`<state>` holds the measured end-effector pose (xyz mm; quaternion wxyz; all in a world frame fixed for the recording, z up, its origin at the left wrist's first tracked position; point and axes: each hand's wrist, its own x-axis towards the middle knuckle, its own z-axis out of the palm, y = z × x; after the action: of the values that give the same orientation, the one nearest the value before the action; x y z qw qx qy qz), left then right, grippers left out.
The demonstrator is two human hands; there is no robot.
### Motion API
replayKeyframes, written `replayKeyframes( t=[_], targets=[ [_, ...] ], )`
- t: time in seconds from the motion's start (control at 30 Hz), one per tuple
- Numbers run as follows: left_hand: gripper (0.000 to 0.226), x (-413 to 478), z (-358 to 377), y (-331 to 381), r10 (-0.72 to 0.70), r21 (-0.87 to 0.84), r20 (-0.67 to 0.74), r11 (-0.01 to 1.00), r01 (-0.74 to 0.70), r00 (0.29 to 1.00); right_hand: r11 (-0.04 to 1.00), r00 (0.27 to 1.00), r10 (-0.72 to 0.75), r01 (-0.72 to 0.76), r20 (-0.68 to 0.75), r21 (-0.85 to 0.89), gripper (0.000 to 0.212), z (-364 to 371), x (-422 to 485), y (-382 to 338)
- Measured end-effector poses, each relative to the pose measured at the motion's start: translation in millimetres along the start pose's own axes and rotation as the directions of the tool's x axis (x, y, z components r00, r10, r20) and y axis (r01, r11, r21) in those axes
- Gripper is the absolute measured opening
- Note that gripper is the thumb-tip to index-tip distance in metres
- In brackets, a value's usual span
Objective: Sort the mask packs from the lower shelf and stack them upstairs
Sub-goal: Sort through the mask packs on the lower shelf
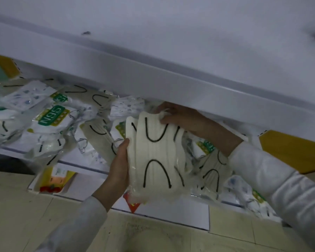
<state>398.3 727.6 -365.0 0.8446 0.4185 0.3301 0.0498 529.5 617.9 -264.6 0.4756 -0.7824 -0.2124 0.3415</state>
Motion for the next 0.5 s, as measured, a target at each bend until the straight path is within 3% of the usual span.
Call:
replayKeyframes(
  t=[0.07,0.17,0.33,0.43,0.5],
  targets=[
    [0.036,-6.5,8.7,-3.9,-0.003,-0.049,0.063,0.999,0.006,0.998,0.997,0.999,-0.035,0.034,-0.015,-0.063,0.024,0.7,-3.8,5.1],
    [0.028,-16.6,16.0,-12.2,-0.001,-0.070,0.067,0.998,0.006,0.998,0.998,0.999,-0.042,0.041,-0.013,-0.058,0.029,0.3,-14.6,4.4],
    [0.026,-45.3,29.2,-23.6,-0.008,-0.061,0.004,0.998,0.008,1.000,0.988,0.984,-0.047,0.021,0.169,0.150,0.031,-15.1,-57.9,-3.2],
    [0.032,-66.8,41.5,-31.3,-0.029,-0.057,0.032,0.998,0.031,0.999,0.958,0.980,-0.074,0.019,0.186,0.285,0.032,-25.5,-80.6,-0.3],
    [0.032,-81.8,49.3,-33.6,-0.037,-0.076,0.048,0.996,0.040,0.998,0.968,0.984,-0.103,0.066,0.142,0.242,0.032,-30.2,-84.4,6.1]
  ],
)
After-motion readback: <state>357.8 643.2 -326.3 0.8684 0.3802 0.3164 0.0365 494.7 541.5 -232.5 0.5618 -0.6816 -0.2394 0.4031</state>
